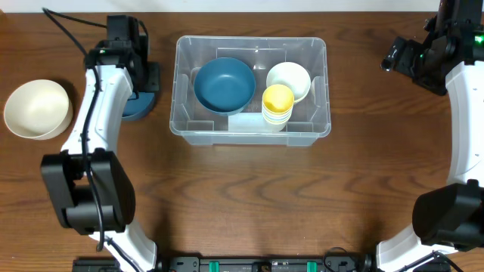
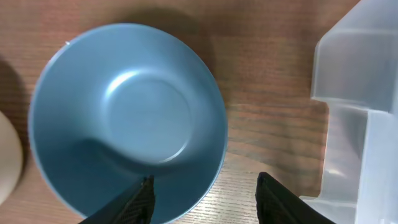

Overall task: Pack container
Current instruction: 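Release and move the left gripper to the dark blue bowl, then grasp the dark blue bowl rim with the left gripper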

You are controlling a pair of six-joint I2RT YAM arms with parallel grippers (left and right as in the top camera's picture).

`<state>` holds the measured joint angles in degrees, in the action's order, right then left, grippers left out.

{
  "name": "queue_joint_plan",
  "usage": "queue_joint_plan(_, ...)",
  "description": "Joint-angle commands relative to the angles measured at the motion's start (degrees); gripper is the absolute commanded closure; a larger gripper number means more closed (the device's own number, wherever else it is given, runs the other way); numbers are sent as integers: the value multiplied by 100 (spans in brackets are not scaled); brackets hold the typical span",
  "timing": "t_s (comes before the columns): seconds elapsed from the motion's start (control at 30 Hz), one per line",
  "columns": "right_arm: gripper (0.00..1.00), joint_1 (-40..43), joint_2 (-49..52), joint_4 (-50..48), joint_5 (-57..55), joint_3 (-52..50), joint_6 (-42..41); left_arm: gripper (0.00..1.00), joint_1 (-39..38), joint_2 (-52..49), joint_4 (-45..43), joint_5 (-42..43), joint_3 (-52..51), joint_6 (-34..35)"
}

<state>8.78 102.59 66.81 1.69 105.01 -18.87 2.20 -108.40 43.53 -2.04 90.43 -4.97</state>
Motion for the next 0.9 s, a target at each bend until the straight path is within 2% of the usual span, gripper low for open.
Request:
queue_joint_plan(0.0,1,22,-87,9,-20,68,-39,47,13,-131,17,57,-44,-94)
queue_joint_plan(0.57,1,22,-87,9,-20,68,-39,49,15,-1034,87,160,-59,-76)
queue_joint_plan(0.6,1,22,-87,9,-20,68,-39,55,15,-1060,76,160,-59,-76)
queue_joint_plan(0.73,1,22,-87,9,-20,68,-39,91,15,-1082,52,160,-59,-74)
queue_joint_plan(0.77,1,22,-87,9,-17,68,-39,94,15,-1082,52,157,-59,-74)
queue_joint_plan(0.87,1,22,-87,9,-17,68,-39,94,15,-1080,74,157,-59,-74)
